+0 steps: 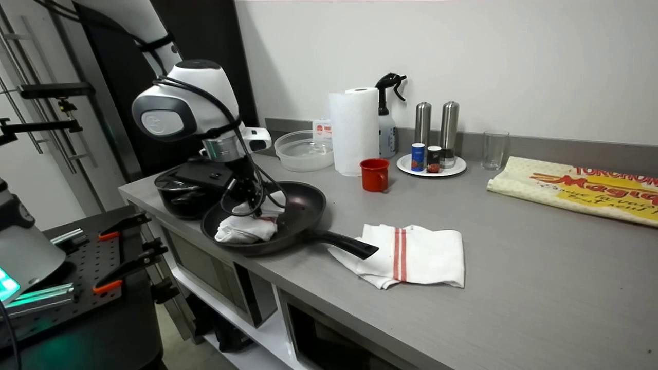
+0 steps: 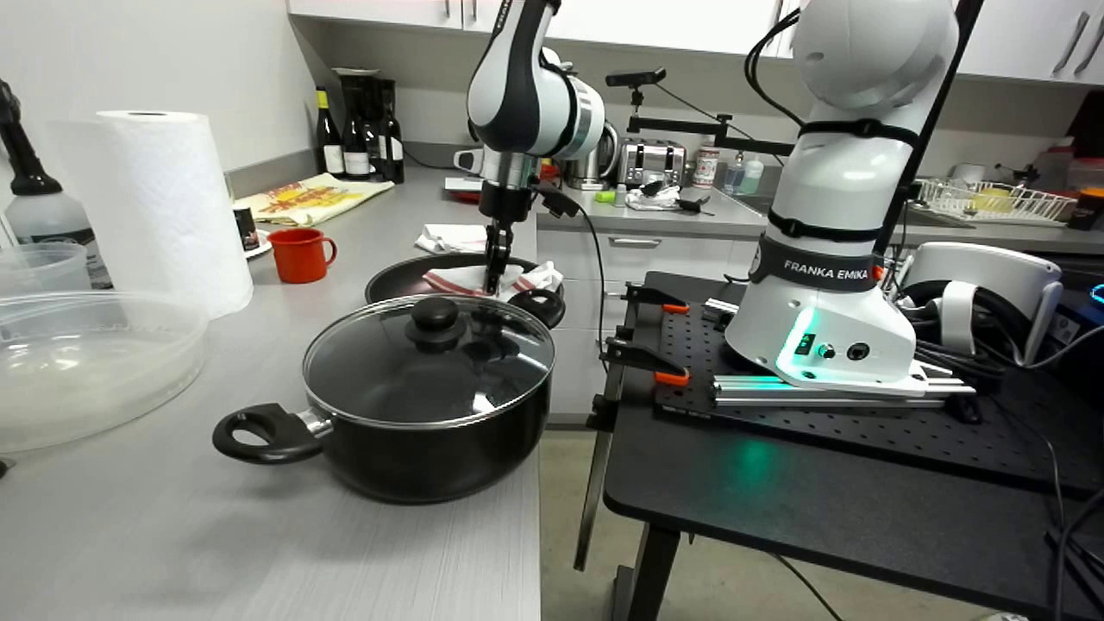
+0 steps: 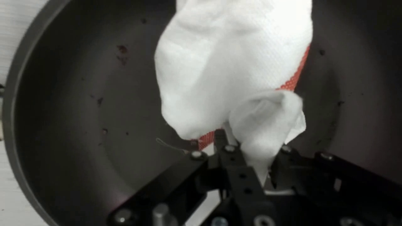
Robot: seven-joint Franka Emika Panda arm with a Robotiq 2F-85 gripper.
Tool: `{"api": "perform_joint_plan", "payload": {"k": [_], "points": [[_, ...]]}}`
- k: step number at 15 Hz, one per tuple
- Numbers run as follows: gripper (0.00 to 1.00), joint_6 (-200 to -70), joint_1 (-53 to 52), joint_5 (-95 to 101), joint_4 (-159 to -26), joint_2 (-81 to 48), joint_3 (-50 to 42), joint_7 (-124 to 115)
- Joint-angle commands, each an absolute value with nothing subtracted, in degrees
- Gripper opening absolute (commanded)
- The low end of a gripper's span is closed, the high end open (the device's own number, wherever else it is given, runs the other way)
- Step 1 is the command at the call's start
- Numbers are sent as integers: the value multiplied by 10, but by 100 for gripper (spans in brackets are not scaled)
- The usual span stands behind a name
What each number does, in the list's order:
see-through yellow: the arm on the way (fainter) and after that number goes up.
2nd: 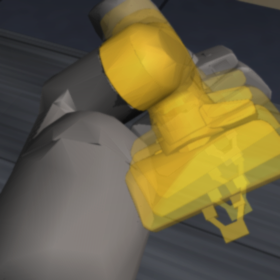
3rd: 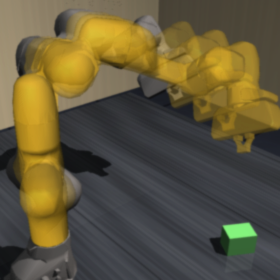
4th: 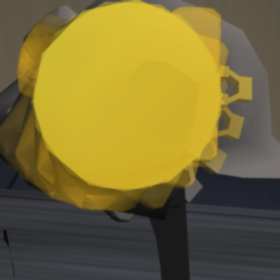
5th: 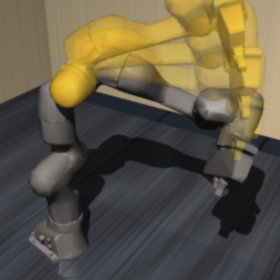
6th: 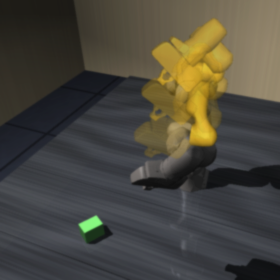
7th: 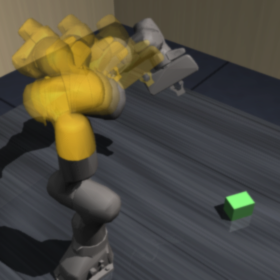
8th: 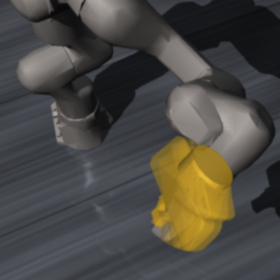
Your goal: Use the left white towel to wipe the pan
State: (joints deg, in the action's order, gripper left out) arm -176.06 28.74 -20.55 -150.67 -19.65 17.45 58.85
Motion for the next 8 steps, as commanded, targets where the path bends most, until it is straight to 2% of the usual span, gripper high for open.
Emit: {"api": "perform_joint_plan", "payload": {"k": [1,8], "points": [[5,-1773,306,-197,-1465,-262,165,606],[5,-1786,261,-180,-1454,-288,125,599]]}}
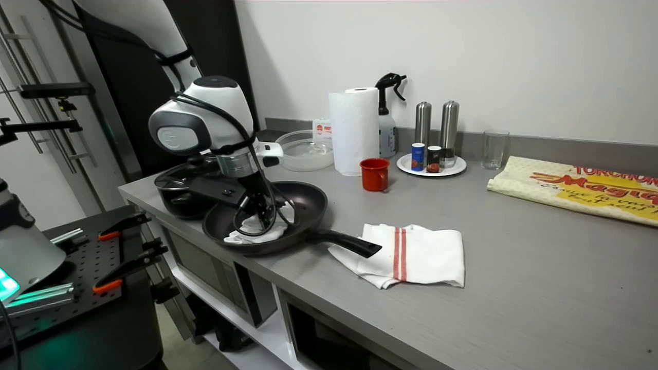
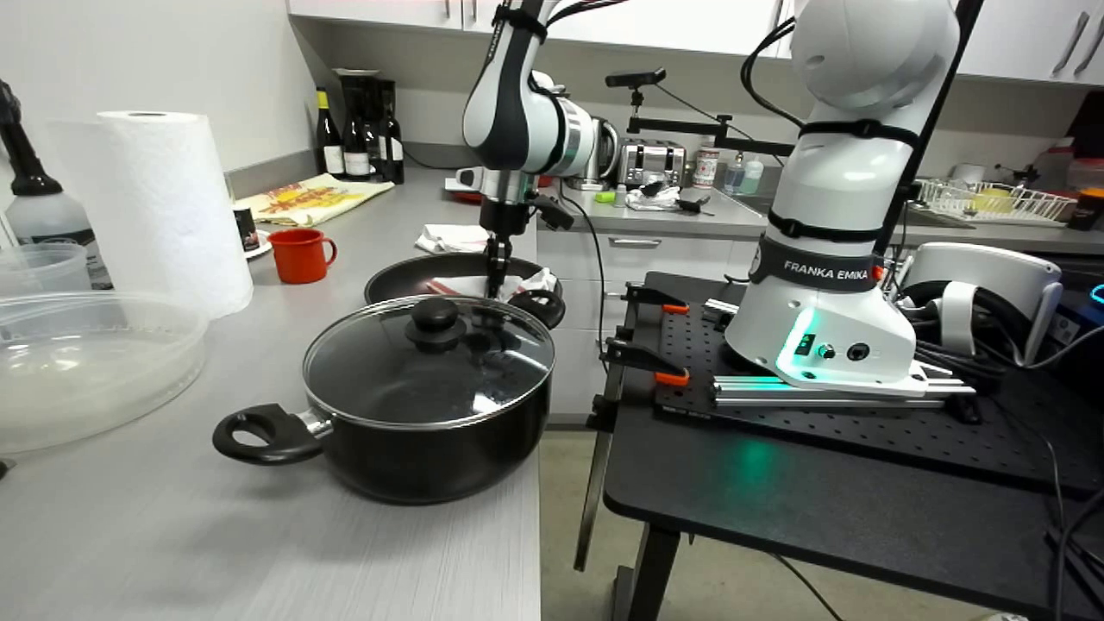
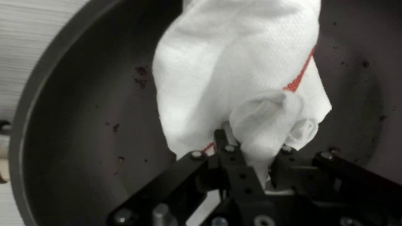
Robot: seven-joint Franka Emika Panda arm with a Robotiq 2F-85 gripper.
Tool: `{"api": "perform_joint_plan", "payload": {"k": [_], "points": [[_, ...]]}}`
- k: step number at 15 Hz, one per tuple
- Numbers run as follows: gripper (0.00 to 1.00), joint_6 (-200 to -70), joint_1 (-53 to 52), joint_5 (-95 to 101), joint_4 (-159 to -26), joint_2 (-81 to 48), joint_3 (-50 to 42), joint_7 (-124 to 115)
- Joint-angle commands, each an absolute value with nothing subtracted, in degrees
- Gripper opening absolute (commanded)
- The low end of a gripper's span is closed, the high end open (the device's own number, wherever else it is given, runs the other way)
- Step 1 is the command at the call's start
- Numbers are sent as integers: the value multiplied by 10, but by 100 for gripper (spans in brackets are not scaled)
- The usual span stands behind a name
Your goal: Use the left white towel to wipe the pan
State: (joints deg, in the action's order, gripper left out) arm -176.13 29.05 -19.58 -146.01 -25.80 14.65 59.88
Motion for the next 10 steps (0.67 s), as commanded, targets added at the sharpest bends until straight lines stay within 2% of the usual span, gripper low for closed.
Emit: {"api": "perform_joint_plan", "payload": {"k": [1,7,10], "points": [[5,-1790,248,-177,-1459,-285,120,598],[5,-1812,180,-157,-1480,-278,99,599],[5,-1819,178,-45,-1497,-270,108,529]]}}
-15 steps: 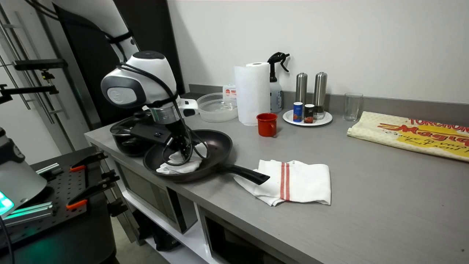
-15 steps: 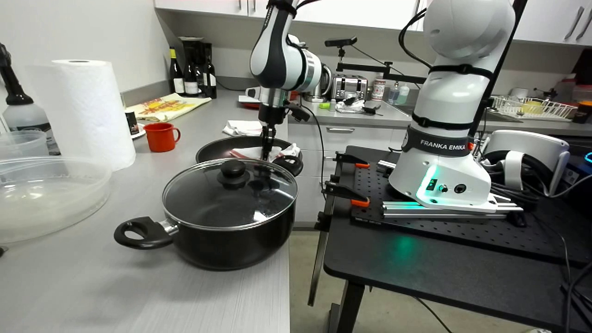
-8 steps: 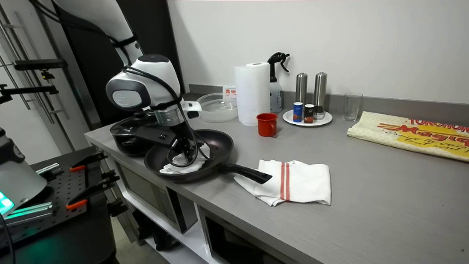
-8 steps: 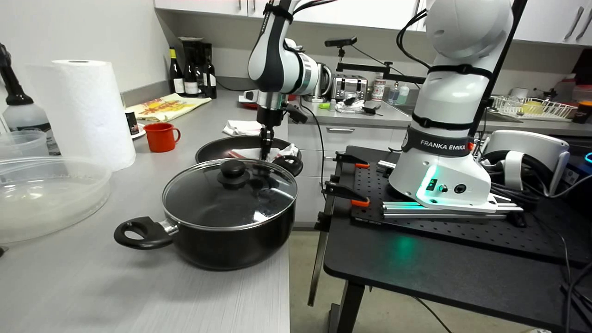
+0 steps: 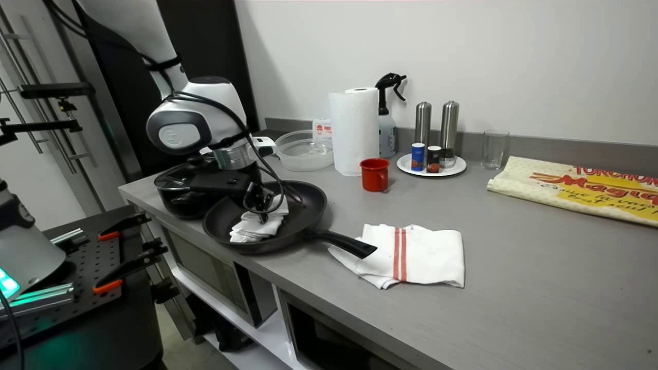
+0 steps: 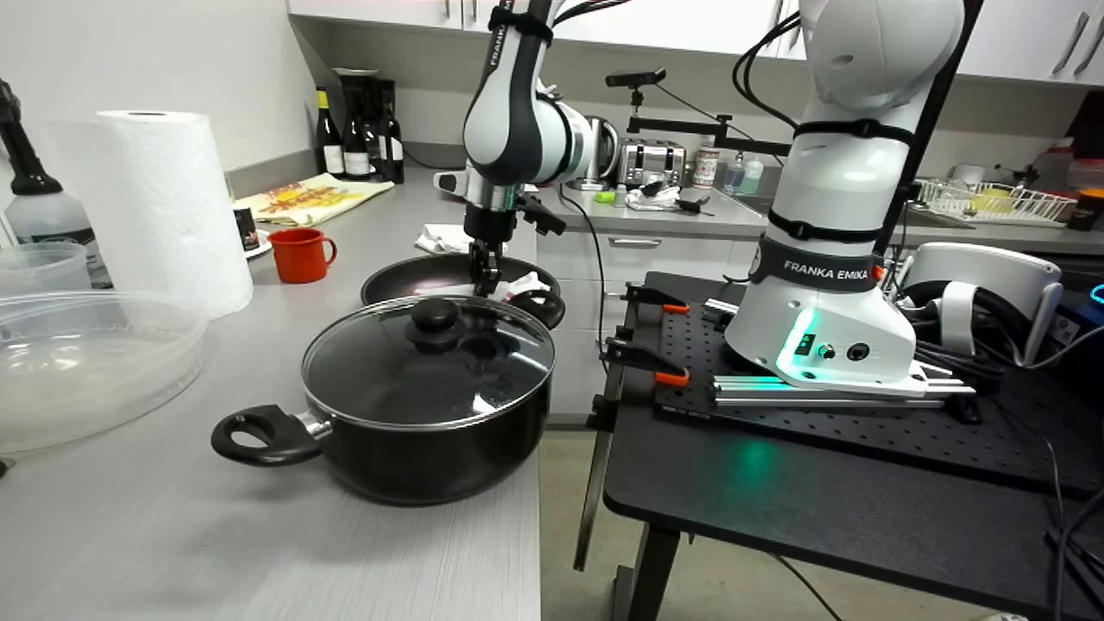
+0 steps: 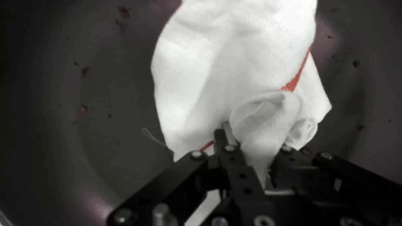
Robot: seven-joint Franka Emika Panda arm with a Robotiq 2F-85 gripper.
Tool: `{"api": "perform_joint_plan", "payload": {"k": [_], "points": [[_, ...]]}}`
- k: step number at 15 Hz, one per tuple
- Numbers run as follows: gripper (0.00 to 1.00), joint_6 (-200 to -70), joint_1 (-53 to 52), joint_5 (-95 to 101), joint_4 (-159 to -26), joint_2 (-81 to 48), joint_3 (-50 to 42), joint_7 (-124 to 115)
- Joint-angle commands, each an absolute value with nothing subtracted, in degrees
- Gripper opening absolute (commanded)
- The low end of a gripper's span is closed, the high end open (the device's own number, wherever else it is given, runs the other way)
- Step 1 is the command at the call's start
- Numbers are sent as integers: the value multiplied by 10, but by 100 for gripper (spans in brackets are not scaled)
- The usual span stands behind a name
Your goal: Use the left white towel to wipe the pan
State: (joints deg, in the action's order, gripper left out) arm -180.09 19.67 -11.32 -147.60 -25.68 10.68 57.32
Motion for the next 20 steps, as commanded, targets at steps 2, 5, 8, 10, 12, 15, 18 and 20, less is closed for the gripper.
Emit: {"api": "perform_joint_plan", "payload": {"k": [2,5,8,10,12,15,18,20], "points": [[5,-1819,170,0,-1508,-263,109,508],[5,-1815,159,50,-1516,-257,109,482],[5,-1812,153,88,-1531,-247,118,469],[5,-1812,147,109,-1541,-239,121,463],[5,-1816,138,123,-1541,-234,114,459],[5,-1808,142,126,-1520,-236,103,450],[5,-1802,162,120,-1490,-240,95,434],[5,-1801,186,117,-1471,-241,96,424]]}}
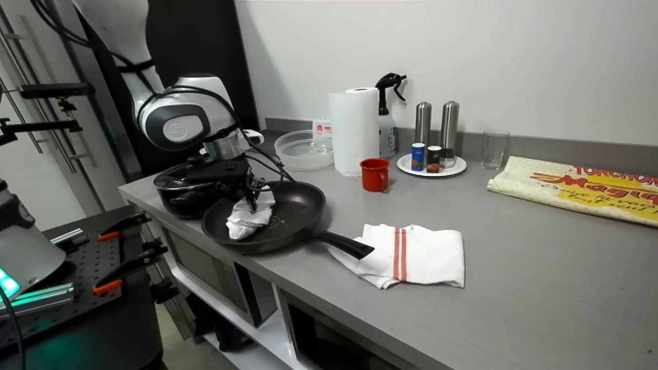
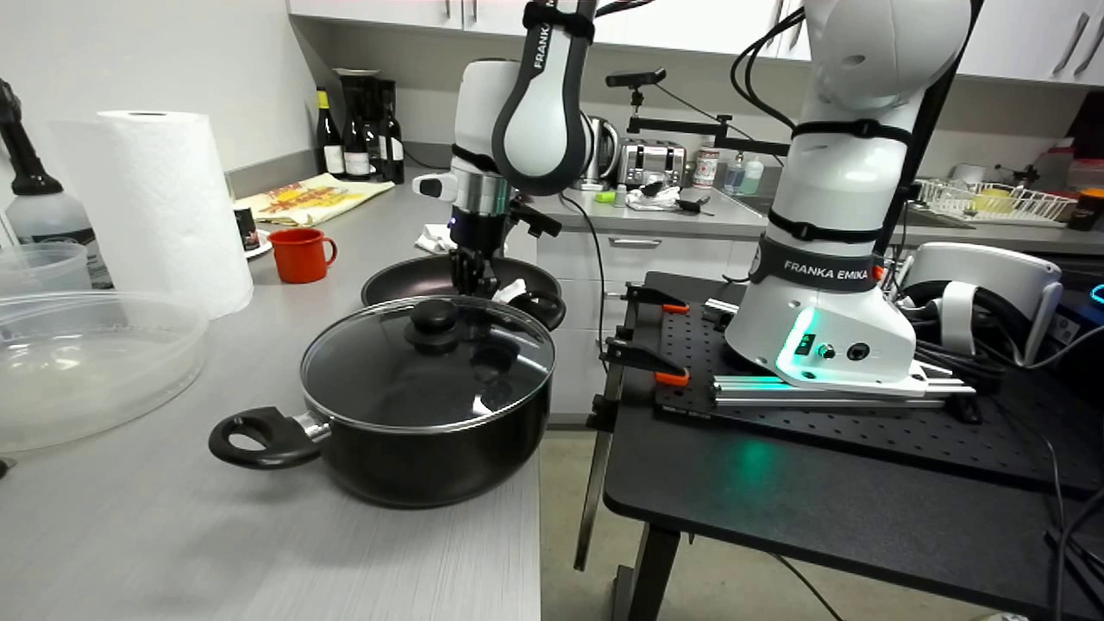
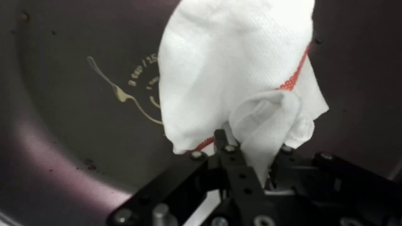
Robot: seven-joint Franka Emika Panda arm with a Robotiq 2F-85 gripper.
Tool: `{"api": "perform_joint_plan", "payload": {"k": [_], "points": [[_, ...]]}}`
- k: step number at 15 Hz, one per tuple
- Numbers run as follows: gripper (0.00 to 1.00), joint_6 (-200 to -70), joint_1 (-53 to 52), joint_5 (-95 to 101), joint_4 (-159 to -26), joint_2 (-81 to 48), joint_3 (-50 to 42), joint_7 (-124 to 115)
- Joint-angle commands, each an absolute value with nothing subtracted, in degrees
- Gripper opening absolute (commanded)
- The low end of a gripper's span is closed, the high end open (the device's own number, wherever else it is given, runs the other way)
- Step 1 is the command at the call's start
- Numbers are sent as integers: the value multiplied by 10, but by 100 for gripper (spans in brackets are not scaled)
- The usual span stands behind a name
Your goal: Use the left white towel to wipe the pan
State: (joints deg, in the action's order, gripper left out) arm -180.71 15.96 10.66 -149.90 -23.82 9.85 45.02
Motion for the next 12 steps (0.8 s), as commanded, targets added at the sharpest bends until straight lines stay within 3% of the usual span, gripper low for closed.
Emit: {"api": "perform_joint_plan", "payload": {"k": [1,7,12], "points": [[5,-1801,197,116,-1462,-239,96,420],[5,-1782,290,98,-1392,-247,113,400],[5,-1765,308,91,-1359,-263,103,384]]}}
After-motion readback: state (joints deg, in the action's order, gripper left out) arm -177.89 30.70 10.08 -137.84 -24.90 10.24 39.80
